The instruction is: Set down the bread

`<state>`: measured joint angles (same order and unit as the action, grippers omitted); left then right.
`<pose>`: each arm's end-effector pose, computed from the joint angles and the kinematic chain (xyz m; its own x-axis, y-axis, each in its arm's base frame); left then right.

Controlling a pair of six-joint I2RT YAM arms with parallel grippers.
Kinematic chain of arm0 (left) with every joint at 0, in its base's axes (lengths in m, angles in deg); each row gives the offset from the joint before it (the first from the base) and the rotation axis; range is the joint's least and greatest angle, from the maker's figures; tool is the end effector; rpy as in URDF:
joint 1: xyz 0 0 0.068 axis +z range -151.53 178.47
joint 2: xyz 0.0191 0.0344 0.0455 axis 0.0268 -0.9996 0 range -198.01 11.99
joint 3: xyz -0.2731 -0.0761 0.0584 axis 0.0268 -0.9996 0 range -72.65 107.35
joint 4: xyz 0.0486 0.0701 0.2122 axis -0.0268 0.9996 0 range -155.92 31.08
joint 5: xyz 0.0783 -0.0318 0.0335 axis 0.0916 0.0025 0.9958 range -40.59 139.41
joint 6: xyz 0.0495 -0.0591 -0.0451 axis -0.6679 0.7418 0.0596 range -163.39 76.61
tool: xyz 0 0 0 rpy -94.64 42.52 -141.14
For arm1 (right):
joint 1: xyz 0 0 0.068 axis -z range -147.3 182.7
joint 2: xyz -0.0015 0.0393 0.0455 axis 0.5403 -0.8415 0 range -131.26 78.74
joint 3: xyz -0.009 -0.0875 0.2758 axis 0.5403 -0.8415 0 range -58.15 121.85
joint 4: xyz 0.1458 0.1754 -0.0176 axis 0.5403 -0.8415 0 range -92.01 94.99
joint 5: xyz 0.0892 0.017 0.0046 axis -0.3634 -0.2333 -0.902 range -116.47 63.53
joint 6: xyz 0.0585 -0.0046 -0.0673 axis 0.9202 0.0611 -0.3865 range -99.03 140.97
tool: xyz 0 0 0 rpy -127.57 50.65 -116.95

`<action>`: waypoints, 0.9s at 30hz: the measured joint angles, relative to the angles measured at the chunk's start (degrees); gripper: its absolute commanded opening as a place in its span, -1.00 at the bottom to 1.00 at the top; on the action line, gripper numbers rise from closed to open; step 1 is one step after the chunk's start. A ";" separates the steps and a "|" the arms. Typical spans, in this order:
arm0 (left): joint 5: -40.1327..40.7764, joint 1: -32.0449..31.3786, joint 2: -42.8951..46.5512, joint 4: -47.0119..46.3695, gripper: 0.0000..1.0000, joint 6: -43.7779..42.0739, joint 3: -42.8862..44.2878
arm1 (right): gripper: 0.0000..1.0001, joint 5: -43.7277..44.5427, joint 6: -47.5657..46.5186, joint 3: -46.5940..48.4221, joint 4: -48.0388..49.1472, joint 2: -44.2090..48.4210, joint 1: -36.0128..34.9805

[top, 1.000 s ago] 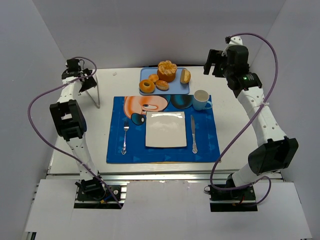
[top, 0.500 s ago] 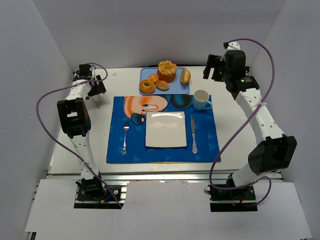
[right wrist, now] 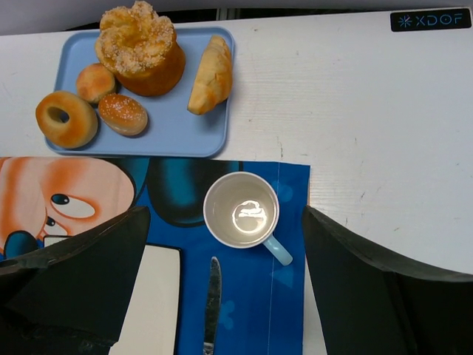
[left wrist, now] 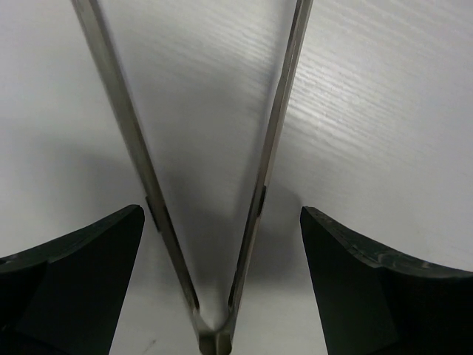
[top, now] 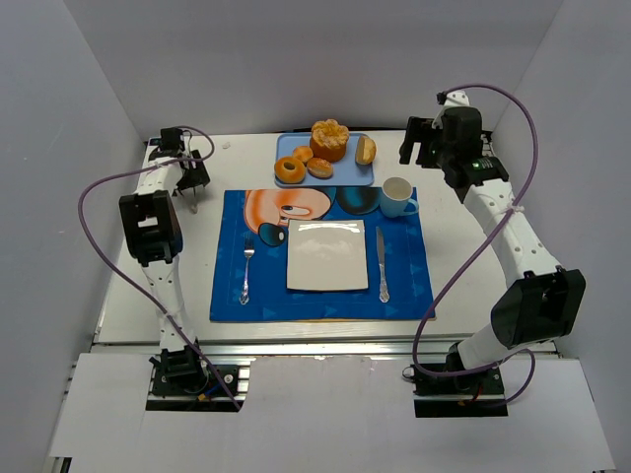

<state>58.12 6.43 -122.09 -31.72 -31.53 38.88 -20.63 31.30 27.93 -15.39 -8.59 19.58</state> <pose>0.5093 0.0835 0.1627 -0.7655 -0.3122 -0.5626 -0.3847 0.9230 0.0112 0.3527 0.0740 0.3934 -0.3772 0.0952 -0.9212 -0.0672 0.9893 0.1297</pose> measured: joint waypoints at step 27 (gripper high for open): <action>-0.79 0.50 -7.23 0.55 0.34 -2.97 9.46 | 0.79 -1.53 0.15 -2.64 1.11 0.09 0.00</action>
<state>57.34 6.94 -129.32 -31.17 -34.51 48.34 -22.16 31.45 25.29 -14.28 -8.50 19.58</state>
